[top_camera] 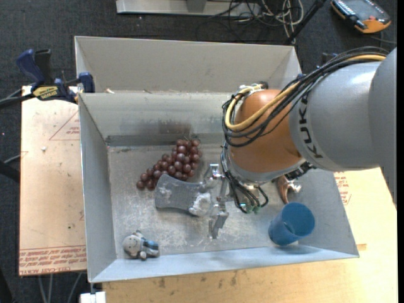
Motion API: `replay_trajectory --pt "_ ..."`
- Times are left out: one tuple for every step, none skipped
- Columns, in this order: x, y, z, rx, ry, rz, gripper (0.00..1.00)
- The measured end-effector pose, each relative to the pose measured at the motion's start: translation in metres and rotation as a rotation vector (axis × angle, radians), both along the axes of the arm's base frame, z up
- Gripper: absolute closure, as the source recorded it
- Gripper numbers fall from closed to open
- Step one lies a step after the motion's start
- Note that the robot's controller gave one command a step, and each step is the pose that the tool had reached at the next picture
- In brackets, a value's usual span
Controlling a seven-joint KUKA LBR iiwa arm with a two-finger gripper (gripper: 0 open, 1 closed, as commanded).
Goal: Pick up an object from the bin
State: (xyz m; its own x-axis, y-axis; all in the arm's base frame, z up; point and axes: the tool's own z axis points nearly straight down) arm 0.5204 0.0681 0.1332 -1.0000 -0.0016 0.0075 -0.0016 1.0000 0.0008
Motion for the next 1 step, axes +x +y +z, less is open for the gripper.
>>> replay_trajectory --pt "0.0020 -0.0003 0.0038 0.000 -0.007 -0.002 0.00"
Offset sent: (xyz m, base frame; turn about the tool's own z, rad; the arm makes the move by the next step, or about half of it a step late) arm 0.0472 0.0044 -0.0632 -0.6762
